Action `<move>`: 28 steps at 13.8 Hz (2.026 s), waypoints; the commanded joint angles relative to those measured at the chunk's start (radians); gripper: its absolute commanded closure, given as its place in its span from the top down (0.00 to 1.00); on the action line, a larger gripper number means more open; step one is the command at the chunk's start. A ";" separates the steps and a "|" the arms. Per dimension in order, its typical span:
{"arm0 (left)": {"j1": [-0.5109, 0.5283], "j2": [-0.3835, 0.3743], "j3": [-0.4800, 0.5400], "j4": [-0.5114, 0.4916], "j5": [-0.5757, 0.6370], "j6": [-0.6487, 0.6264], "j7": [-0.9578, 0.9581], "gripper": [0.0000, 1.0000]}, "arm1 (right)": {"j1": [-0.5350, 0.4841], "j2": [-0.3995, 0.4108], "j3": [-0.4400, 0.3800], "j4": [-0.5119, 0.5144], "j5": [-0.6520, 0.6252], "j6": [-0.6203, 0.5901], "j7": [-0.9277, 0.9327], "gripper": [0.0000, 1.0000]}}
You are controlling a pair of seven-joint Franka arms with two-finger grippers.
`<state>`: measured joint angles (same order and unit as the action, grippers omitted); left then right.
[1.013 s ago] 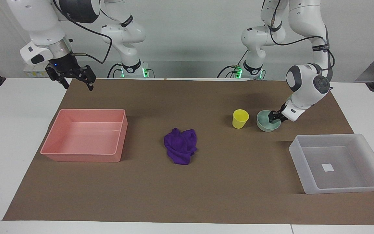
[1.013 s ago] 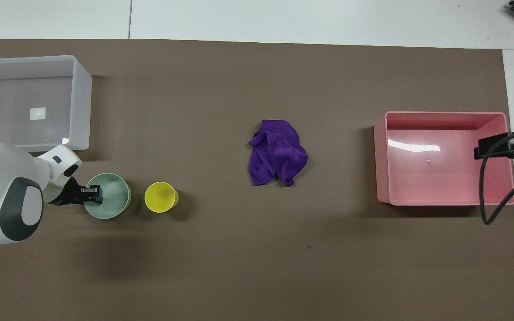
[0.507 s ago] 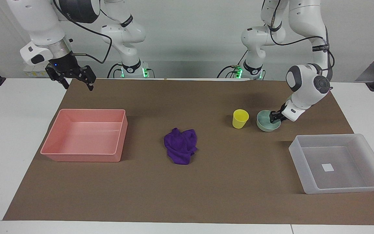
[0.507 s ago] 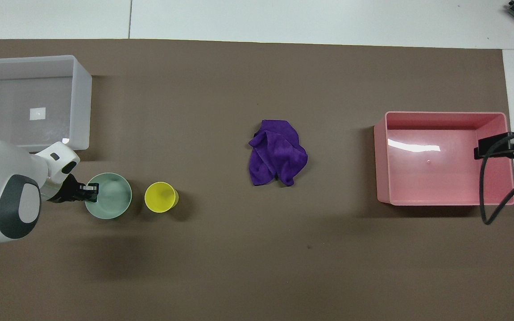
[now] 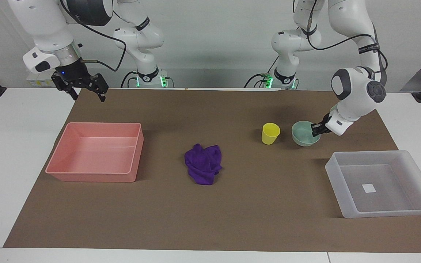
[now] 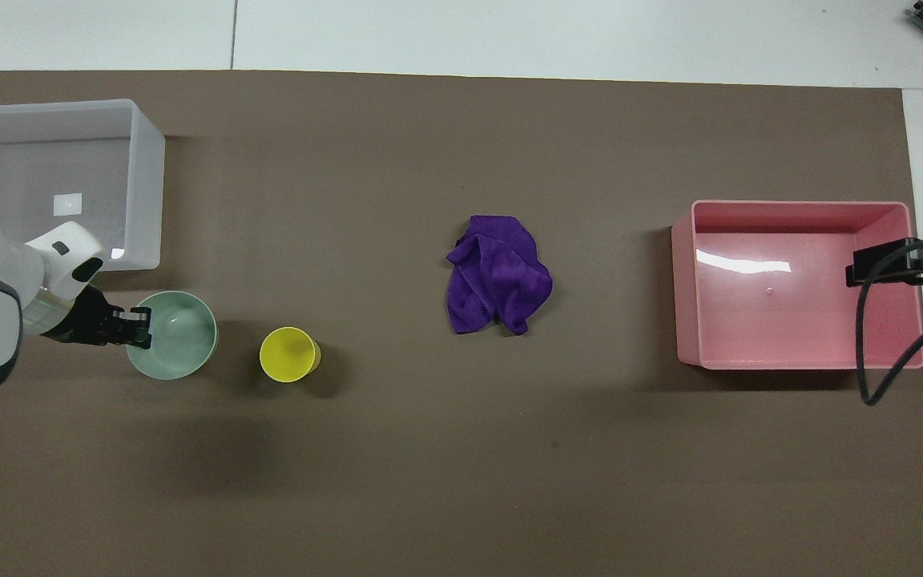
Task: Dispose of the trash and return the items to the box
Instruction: 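Place the green bowl in the clear bin while the right gripper reaches the cloth, then grasp the purple cloth with the right gripper and lift it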
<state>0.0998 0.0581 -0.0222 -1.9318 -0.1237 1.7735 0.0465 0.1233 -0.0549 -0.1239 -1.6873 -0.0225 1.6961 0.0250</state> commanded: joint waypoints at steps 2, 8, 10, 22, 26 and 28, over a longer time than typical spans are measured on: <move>0.052 0.066 -0.004 0.180 -0.014 -0.074 0.001 0.00 | 0.108 0.027 0.009 -0.099 0.004 0.185 0.132 1.00; 0.153 0.305 -0.004 0.473 -0.011 -0.028 0.012 0.00 | 0.323 0.298 0.010 -0.118 0.027 0.587 0.401 1.00; 0.167 0.382 -0.004 0.513 -0.011 0.082 0.010 0.00 | 0.363 0.364 0.009 -0.121 0.076 0.704 0.414 1.00; 0.169 0.565 -0.004 0.496 -0.004 0.394 0.010 0.99 | 0.460 0.535 0.009 -0.158 0.067 0.898 0.368 0.02; 0.161 0.556 -0.004 0.508 0.001 0.408 0.012 1.00 | 0.469 0.523 0.003 -0.105 0.058 0.757 0.450 0.00; 0.153 0.537 -0.002 0.513 0.001 0.409 0.009 1.00 | 0.469 0.500 0.001 -0.081 0.059 0.689 0.490 0.00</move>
<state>0.2652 0.6073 -0.0319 -1.4351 -0.1238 2.1772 0.0501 0.5850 0.4735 -0.1144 -1.7920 0.0233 2.4538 0.4728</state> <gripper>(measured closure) 0.256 0.890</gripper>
